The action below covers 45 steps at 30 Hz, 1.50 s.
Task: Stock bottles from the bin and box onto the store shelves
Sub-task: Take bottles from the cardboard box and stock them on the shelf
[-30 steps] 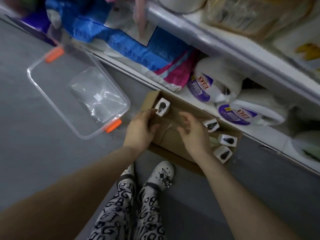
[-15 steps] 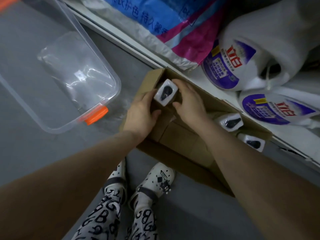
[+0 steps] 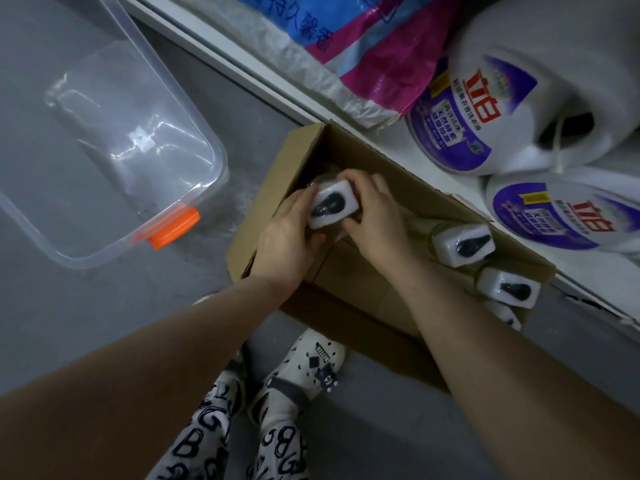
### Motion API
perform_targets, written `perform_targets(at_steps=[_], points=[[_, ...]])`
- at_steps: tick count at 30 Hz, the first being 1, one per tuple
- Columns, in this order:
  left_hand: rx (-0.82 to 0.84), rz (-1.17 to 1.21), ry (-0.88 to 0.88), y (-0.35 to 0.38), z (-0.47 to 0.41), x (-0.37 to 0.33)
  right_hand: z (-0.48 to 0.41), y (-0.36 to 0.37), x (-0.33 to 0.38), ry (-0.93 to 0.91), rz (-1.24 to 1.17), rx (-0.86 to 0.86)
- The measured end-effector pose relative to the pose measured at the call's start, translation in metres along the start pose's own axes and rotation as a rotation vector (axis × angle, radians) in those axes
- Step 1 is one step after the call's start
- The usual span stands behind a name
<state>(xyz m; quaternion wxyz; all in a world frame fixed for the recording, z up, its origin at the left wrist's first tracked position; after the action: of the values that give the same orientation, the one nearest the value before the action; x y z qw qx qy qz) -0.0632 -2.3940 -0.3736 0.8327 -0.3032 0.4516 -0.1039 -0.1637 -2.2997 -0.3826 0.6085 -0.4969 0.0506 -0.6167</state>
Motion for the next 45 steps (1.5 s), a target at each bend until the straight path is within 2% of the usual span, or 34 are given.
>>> perform_targets(at_steps=[5,9,13,20,26,30,36,41,45], points=[[0.012,-0.009,0.084,0.01,-0.005,-0.01,0.01,0.01,-0.033,0.051,-0.056,-0.001],[0.01,-0.005,0.081,0.01,-0.012,-0.01,0.007,0.008,-0.039,0.055,-0.094,-0.018],[0.039,0.074,0.055,0.0,-0.012,-0.016,0.011,-0.001,-0.033,0.041,-0.244,-0.003],[0.218,0.254,0.025,-0.018,0.01,-0.036,0.064,-0.007,-0.037,0.286,-0.667,0.119],[0.202,0.301,0.037,-0.064,0.037,-0.076,0.107,-0.055,0.017,0.269,-0.881,0.061],[0.184,0.394,0.019,-0.107,0.054,-0.119,0.134,-0.096,0.061,0.256,-0.895,0.012],[0.161,0.378,0.027,-0.184,0.084,-0.187,0.178,-0.161,0.126,0.271,-0.876,-0.055],[0.288,0.422,0.038,-0.234,0.121,-0.245,0.222,-0.225,0.183,0.246,-0.871,-0.079],[0.261,0.453,0.075,-0.278,0.153,-0.291,0.258,-0.275,0.228,0.206,-0.856,-0.084]])
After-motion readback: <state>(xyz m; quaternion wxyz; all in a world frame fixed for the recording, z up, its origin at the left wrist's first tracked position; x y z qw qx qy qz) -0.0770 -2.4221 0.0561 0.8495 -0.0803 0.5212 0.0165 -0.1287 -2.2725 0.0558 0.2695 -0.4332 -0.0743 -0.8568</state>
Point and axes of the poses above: each hand's wrist, its own z-axis away from the middle knuckle, its own y-axis out of the palm, x = y × z, the point moved 10 cm from there along -z, towards the middle knuckle
